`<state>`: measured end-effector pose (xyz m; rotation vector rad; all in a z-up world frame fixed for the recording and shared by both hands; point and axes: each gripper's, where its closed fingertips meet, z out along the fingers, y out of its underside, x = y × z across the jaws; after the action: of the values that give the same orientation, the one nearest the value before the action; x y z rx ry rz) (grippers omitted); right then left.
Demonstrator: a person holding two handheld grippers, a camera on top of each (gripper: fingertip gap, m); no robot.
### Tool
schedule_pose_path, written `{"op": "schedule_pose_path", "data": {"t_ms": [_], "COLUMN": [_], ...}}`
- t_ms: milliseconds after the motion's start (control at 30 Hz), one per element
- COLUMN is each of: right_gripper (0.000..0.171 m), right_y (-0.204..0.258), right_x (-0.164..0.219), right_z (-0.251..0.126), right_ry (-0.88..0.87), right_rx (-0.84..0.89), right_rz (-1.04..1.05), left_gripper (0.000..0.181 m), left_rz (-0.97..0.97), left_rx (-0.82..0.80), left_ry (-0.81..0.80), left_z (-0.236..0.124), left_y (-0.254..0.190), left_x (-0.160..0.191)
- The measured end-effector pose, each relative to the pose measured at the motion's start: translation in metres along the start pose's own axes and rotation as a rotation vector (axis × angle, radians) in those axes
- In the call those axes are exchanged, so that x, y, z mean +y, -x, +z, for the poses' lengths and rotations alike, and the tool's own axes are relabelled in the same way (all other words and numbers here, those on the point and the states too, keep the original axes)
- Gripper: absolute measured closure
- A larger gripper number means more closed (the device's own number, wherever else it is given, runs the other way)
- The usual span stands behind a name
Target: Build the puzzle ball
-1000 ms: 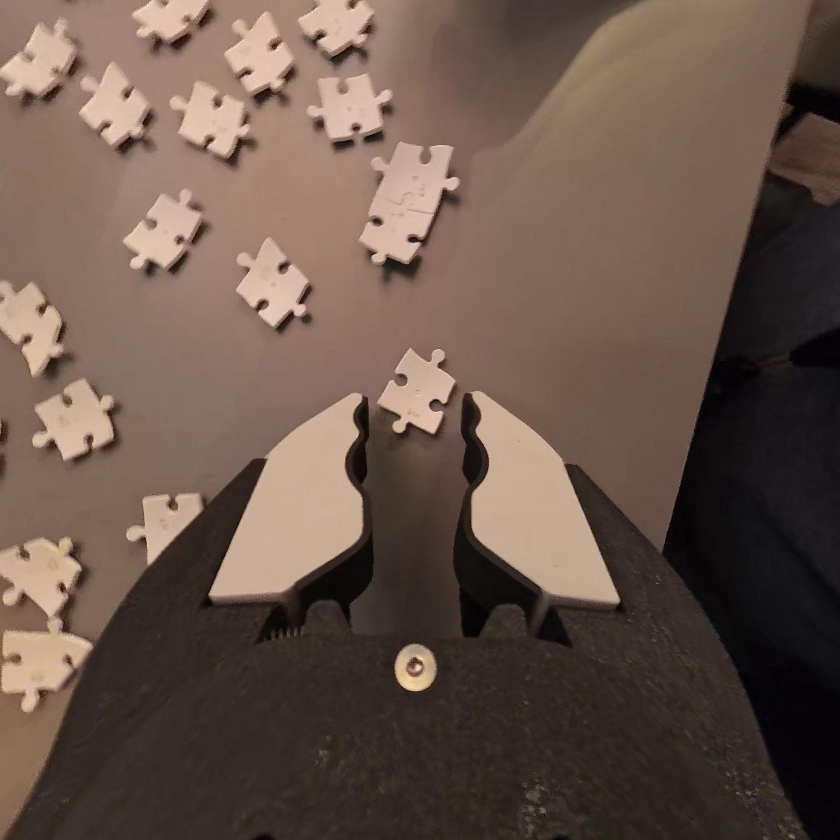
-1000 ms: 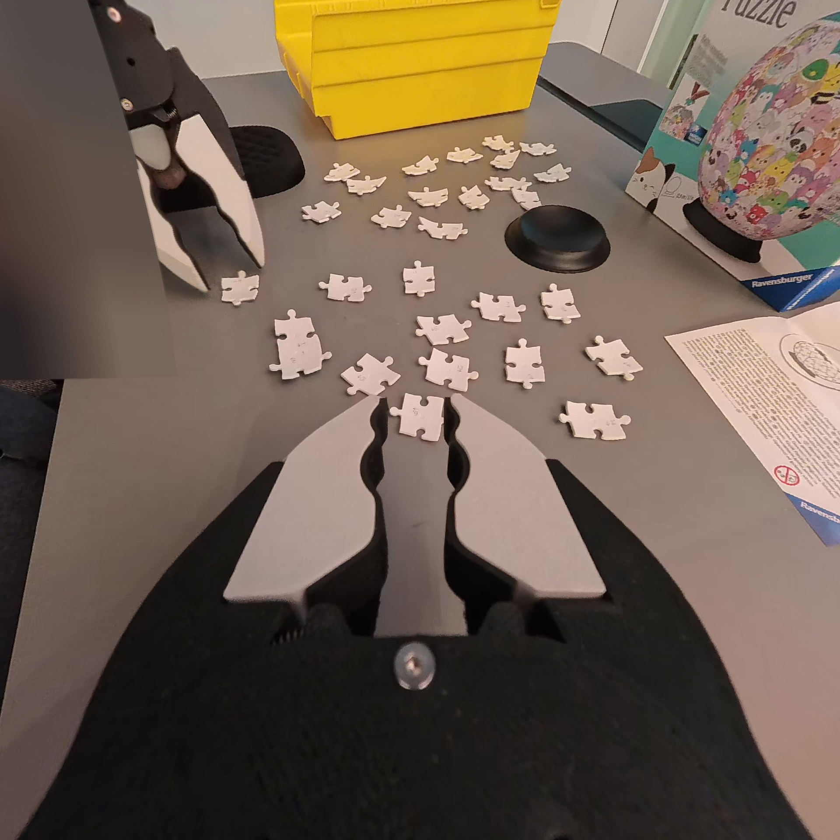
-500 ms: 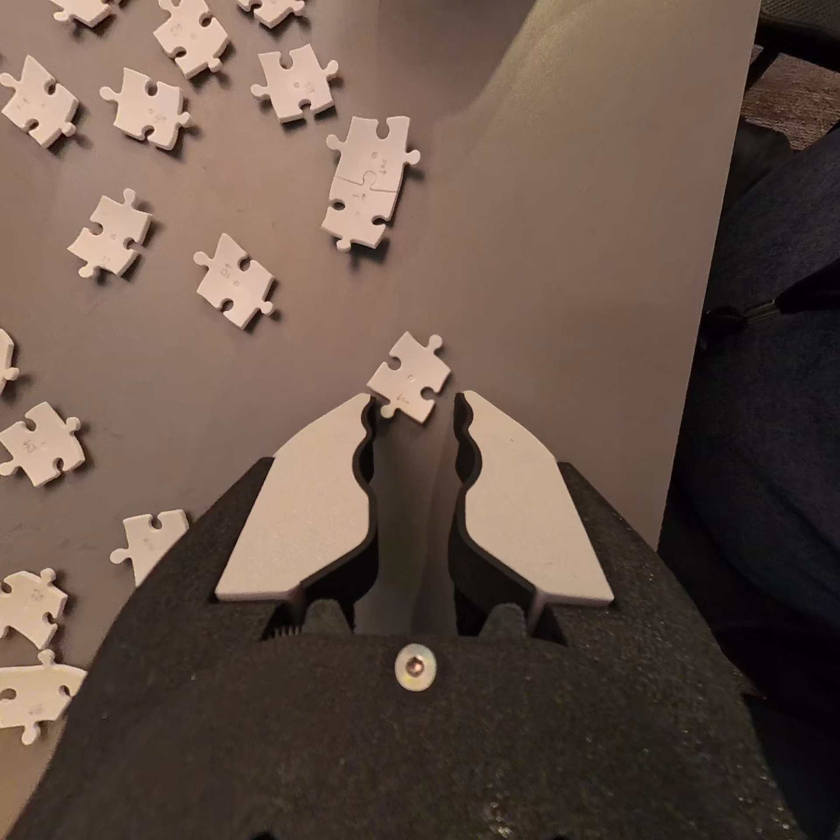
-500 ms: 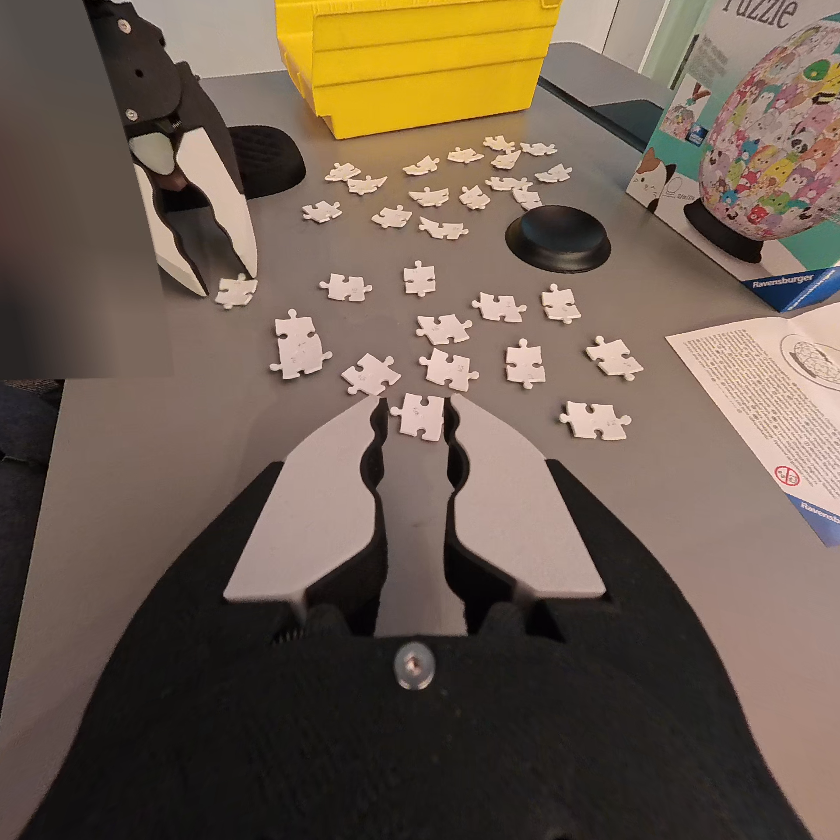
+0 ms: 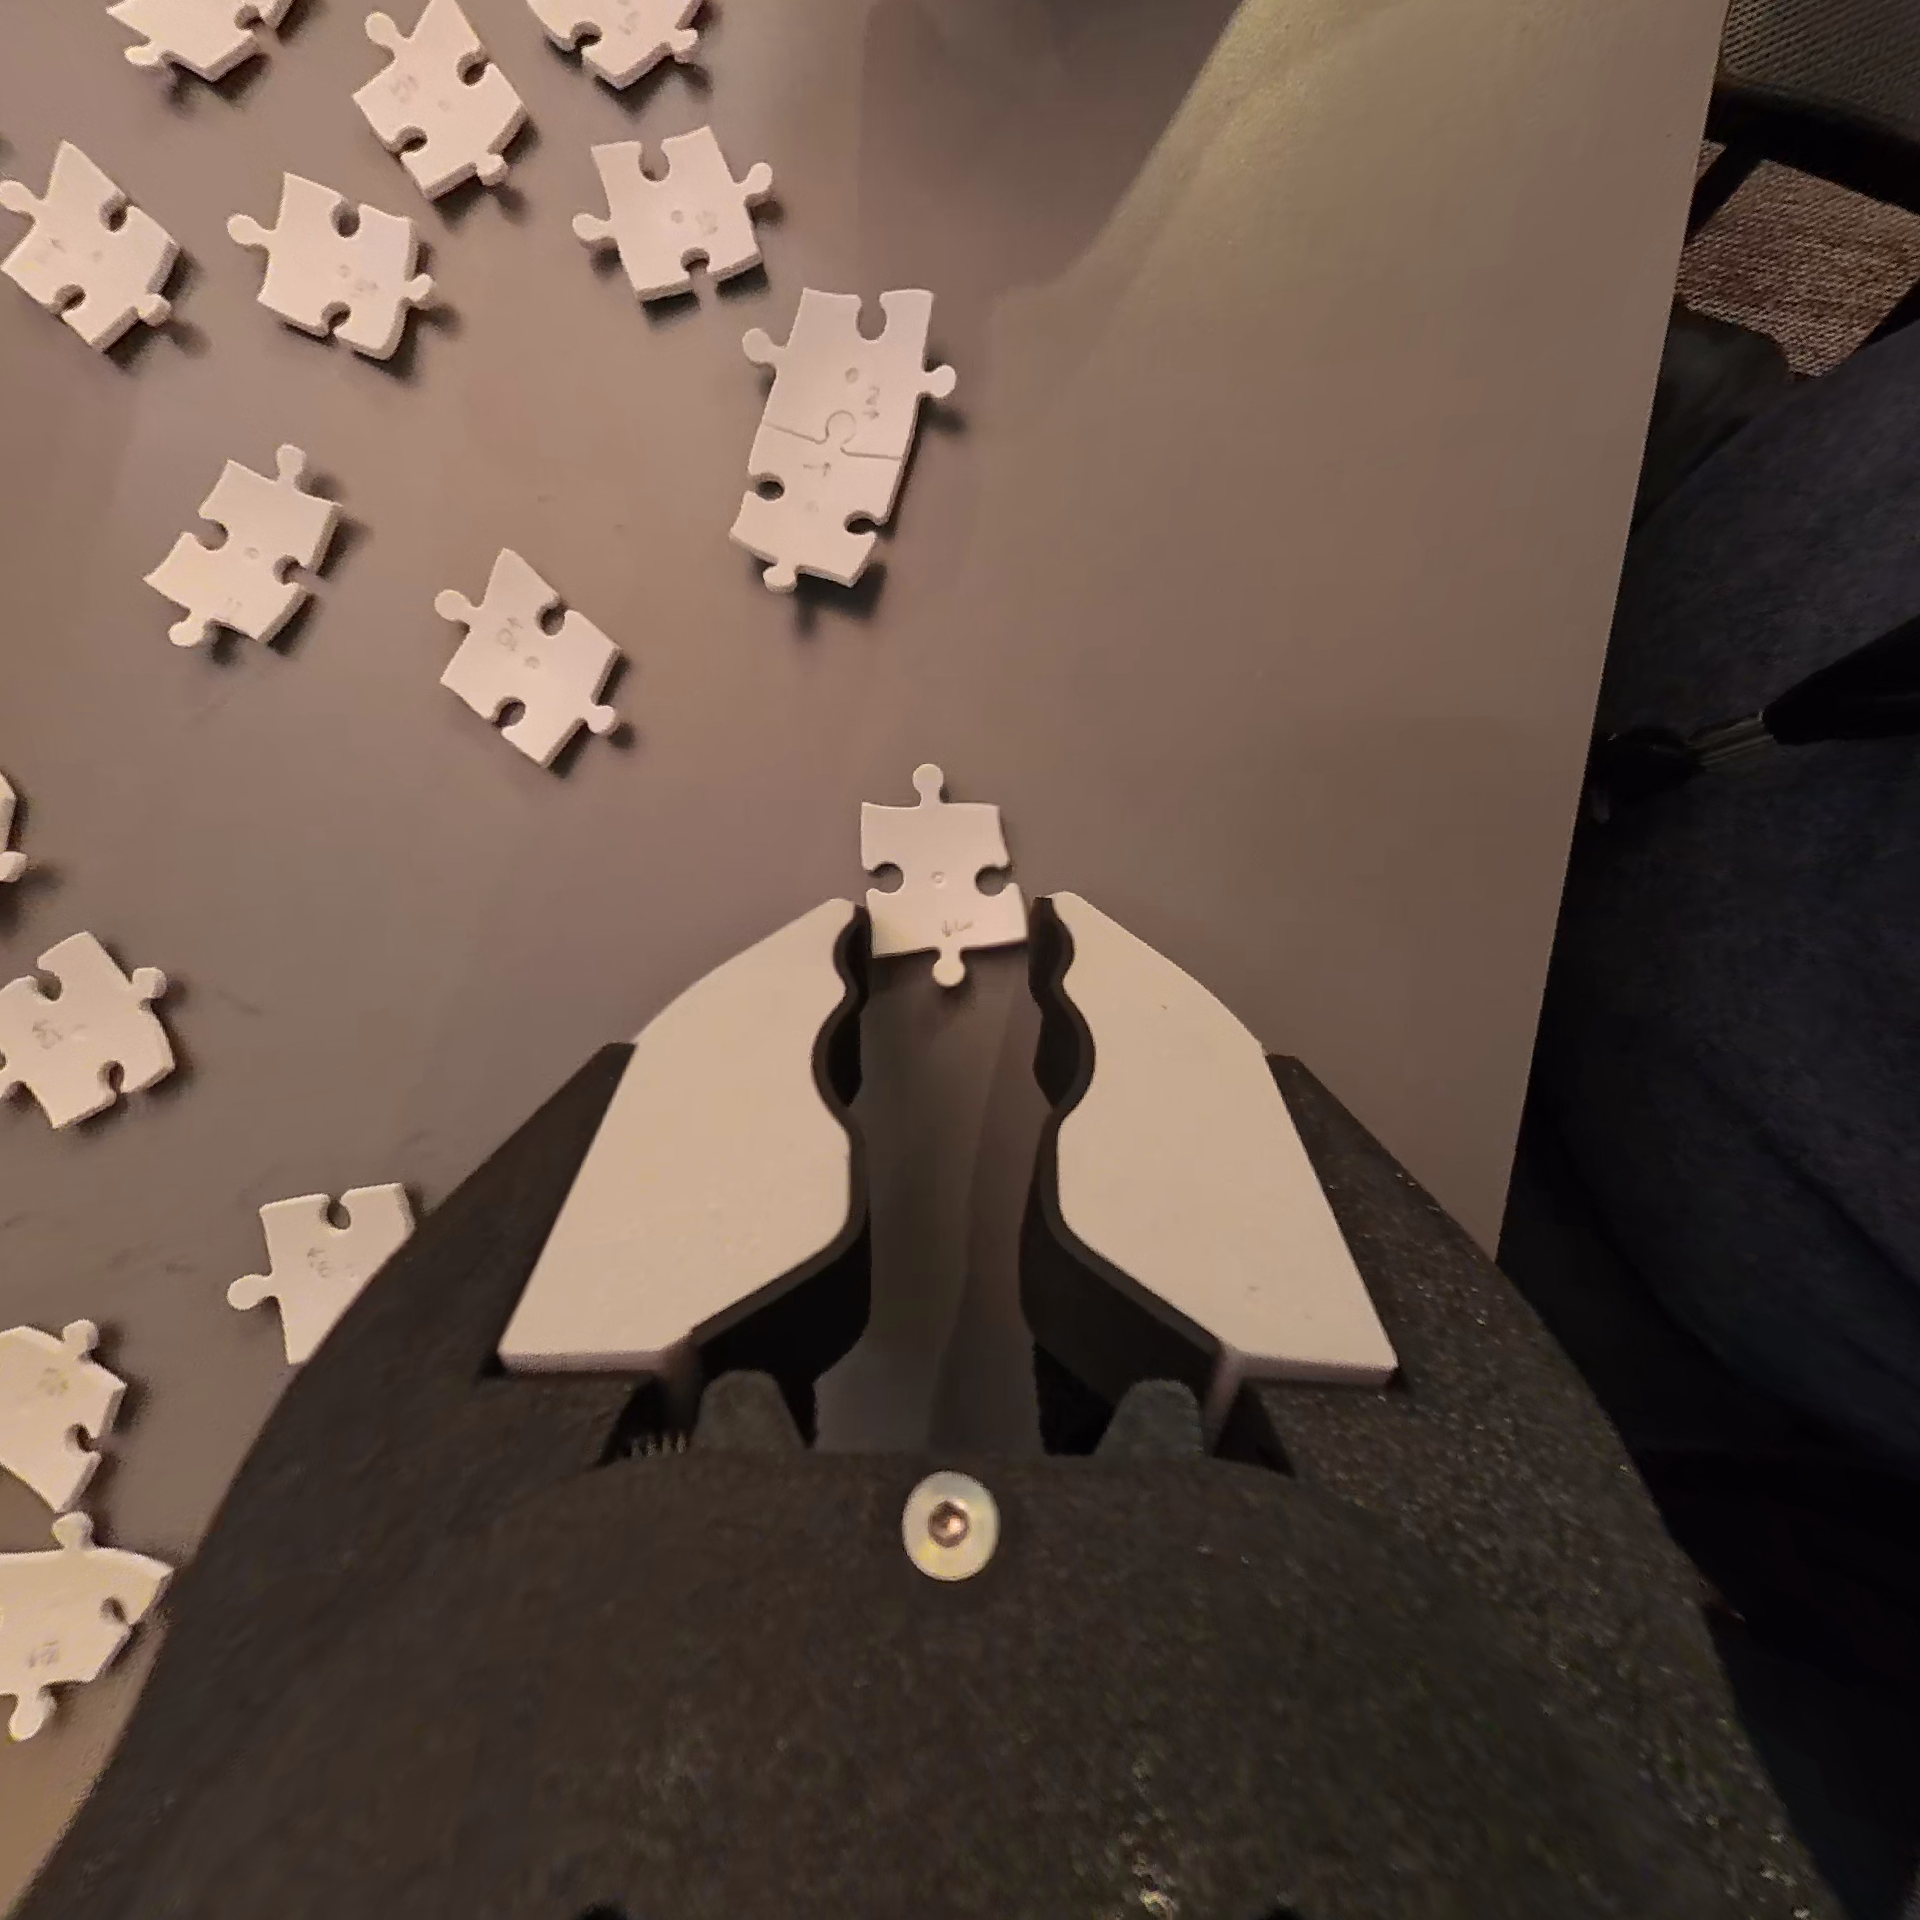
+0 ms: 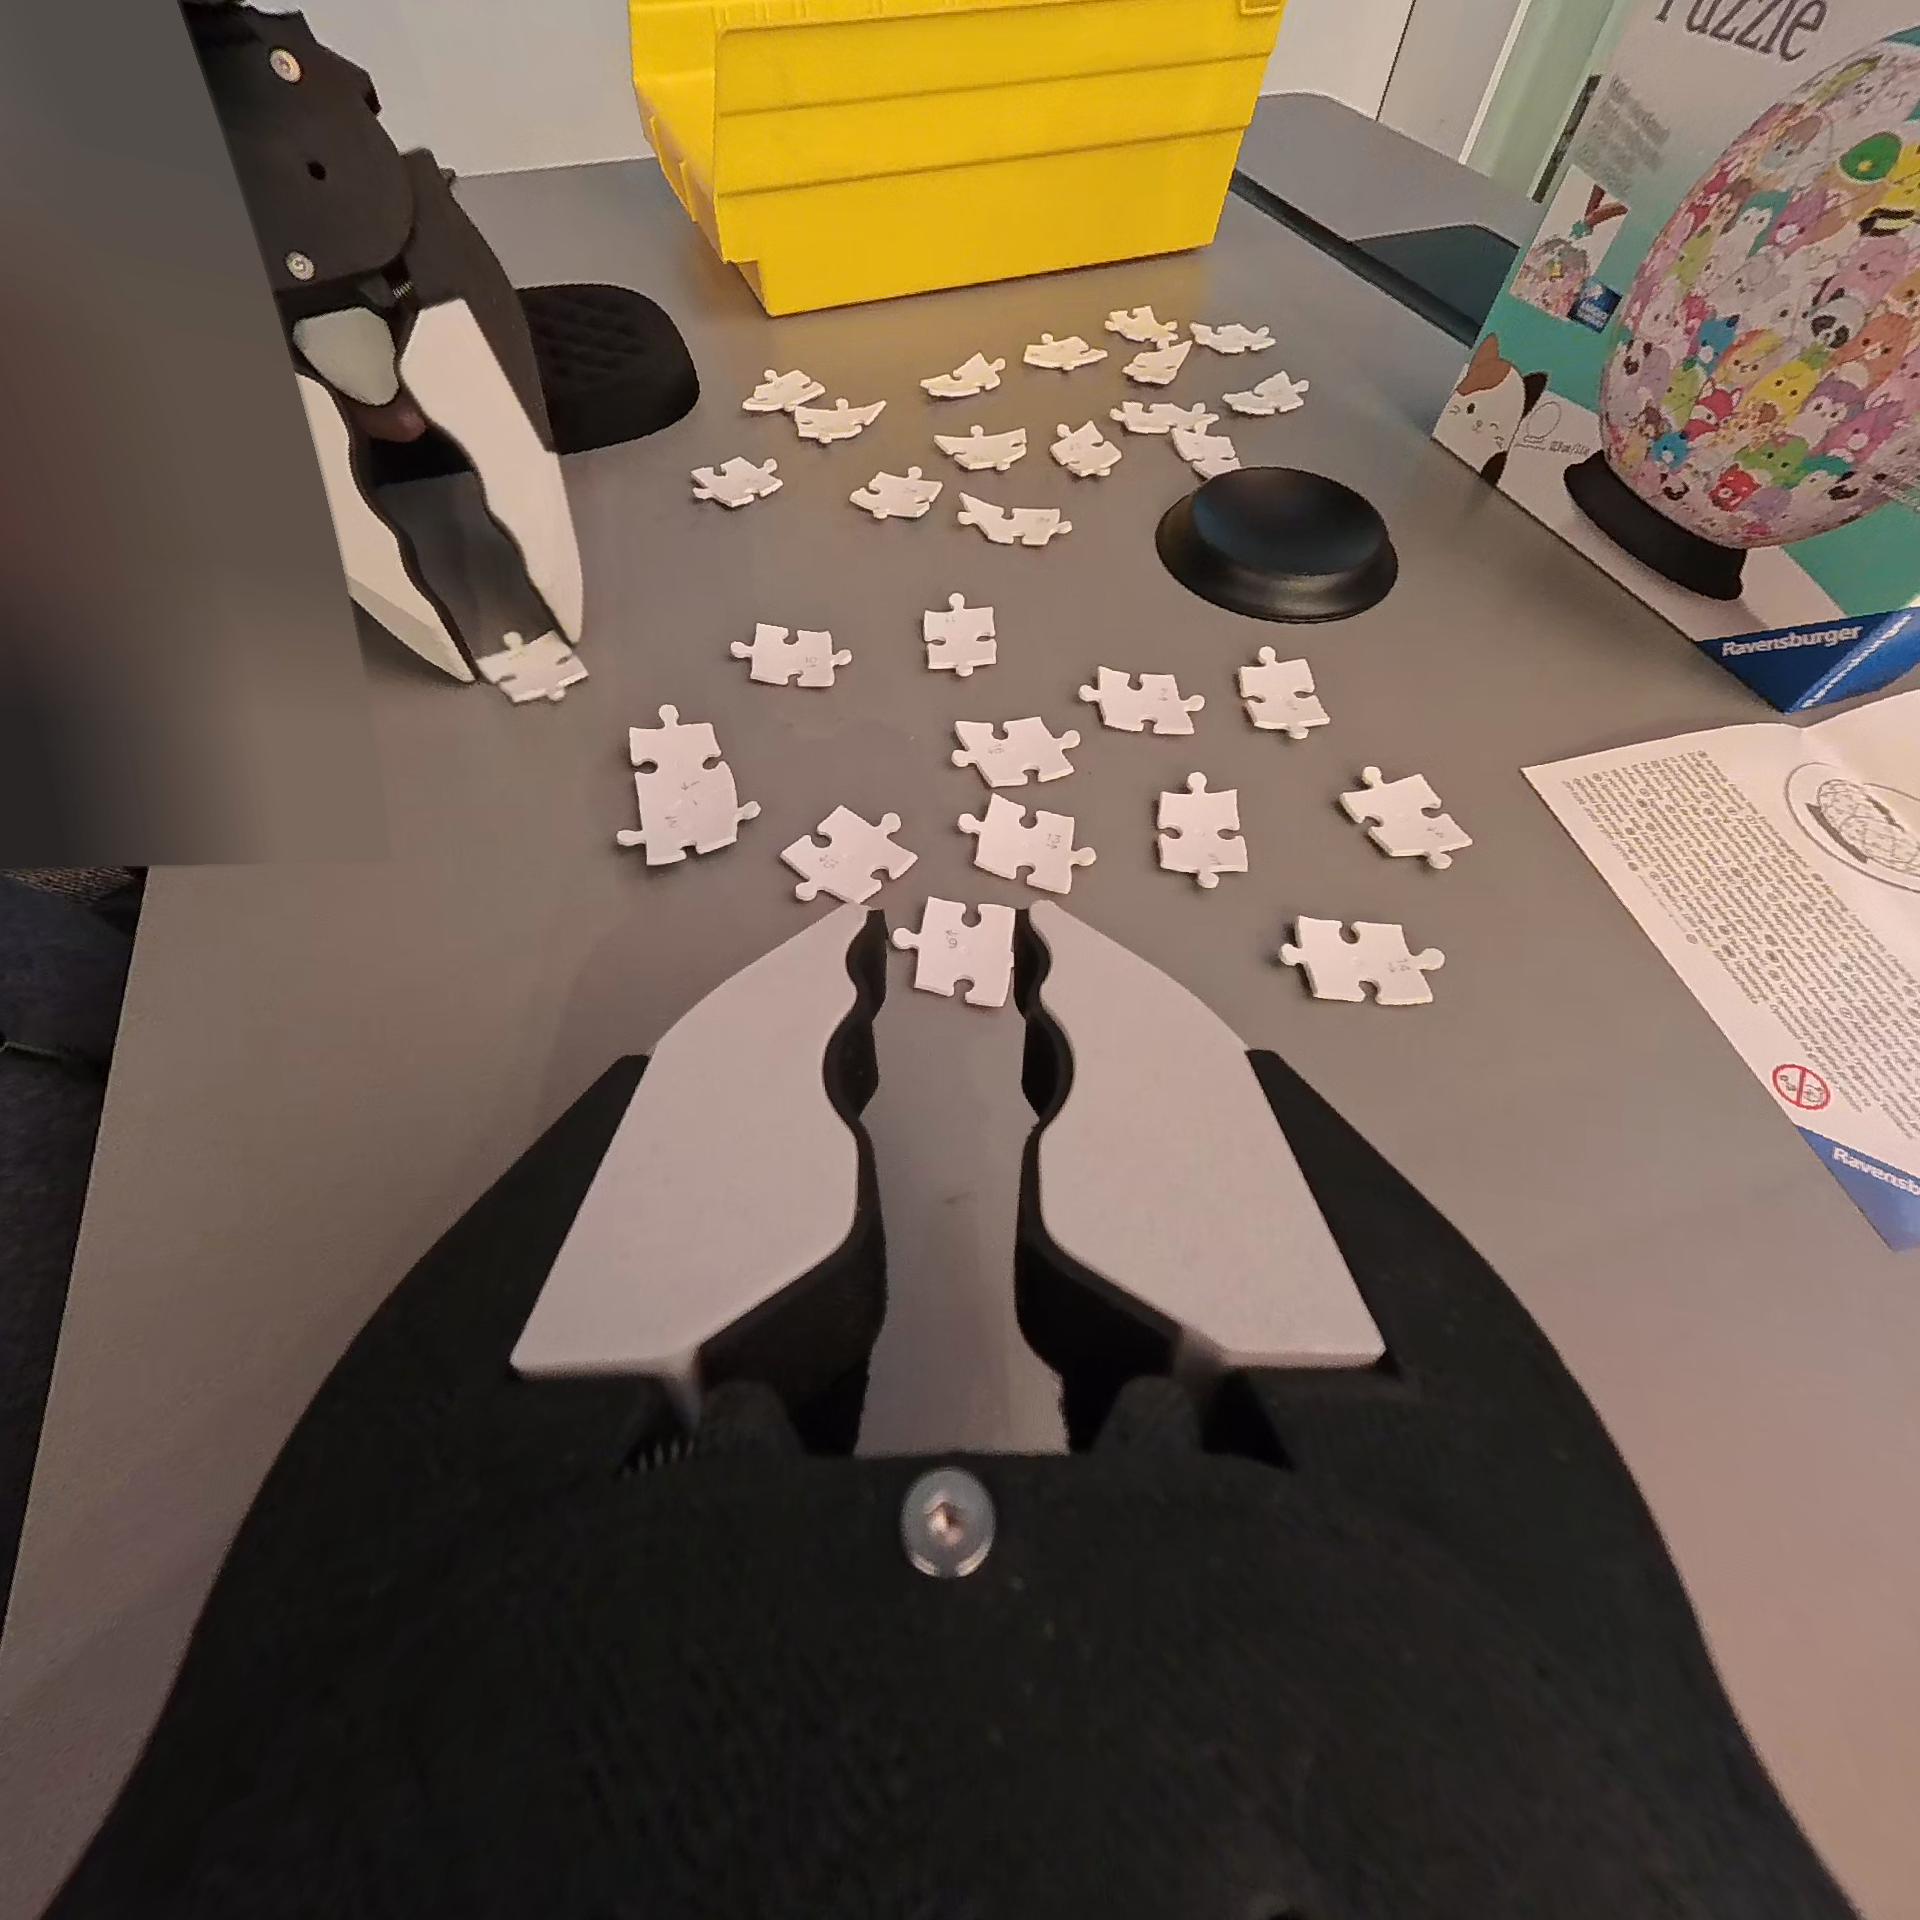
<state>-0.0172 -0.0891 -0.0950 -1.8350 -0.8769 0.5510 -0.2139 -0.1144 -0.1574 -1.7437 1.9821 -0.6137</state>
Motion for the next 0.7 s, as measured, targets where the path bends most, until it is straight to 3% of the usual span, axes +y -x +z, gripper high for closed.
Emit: {"op": "schedule_pose_path", "data": {"t_ms": [700], "right_gripper": [0.147], "right_y": [0.0013], "right_x": [0.0018], "right_z": [0.0014], "right_ry": [0.014], "right_rx": [-0.002], "right_rz": [-0.011], "left_gripper": [0.153], "left_rz": [0.011], "left_rx": [0.013], "left_ry": [0.014], "left_z": [0.0013], "left_y": [-0.0018], "left_x": [-0.0014]}}
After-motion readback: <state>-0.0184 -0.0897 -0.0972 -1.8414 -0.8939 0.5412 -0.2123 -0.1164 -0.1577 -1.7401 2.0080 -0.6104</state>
